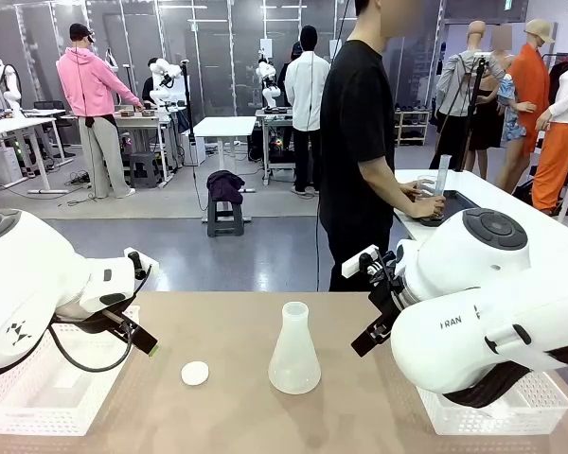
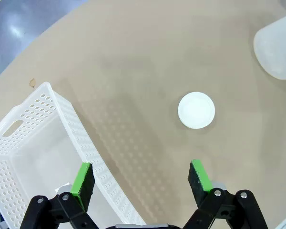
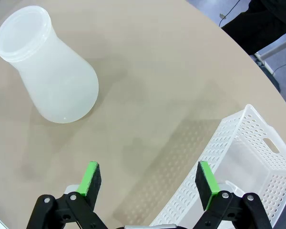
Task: Prepare the solutions needed for the experiment.
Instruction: Pick up the Plastic Funnel and insert it into the Big flask.
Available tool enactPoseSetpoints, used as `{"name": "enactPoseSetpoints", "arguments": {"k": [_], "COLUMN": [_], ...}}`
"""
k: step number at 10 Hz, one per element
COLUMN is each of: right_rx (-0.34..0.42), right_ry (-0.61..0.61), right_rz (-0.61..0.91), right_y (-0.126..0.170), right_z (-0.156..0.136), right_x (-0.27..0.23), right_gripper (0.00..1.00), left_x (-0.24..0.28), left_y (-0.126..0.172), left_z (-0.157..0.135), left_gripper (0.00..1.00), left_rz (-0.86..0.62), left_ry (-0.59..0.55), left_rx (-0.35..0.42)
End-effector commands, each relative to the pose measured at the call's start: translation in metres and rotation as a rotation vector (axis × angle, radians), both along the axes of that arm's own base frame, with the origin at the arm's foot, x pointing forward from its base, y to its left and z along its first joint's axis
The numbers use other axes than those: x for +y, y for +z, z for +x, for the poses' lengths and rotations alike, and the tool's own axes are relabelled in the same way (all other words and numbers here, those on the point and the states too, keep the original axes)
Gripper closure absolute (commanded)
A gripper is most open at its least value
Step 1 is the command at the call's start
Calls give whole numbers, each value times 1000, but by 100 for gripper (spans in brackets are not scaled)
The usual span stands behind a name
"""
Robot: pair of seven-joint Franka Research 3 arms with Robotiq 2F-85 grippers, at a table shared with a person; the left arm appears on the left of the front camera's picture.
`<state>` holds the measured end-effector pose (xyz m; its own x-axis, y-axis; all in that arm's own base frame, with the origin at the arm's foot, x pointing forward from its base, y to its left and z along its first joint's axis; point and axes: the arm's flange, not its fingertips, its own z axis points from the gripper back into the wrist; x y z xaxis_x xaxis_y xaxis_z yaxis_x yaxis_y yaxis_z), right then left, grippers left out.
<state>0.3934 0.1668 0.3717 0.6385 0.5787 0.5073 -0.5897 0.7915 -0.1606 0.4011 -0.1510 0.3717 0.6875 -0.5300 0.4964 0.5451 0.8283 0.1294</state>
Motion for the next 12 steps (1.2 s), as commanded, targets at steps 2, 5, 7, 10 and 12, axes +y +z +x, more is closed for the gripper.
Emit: {"name": "enactPoseSetpoints", "arguments": {"k": [2,5,7,10,12], "right_rx": [1,1,1,1,1], "right_ry": [-2,-2,-2,-2,-2], "right_rz": [2,2,2,2,2], "right_y": [0,0,0,0,0], "right_z": [0,0,0,0,0], "right_x": [0,0,0,0,0], "right_gripper": [0,0,0,0,0], "left_x": [0,0,0,0,0], "left_y": [0,0,0,0,0], "left_z": [0,0,0,0,0], "left_gripper": [0,0,0,0,0], "left_rz": [0,0,0,0,0], "left_ry": [0,0,0,0,0], "left_rx": [0,0,0,0,0]}}
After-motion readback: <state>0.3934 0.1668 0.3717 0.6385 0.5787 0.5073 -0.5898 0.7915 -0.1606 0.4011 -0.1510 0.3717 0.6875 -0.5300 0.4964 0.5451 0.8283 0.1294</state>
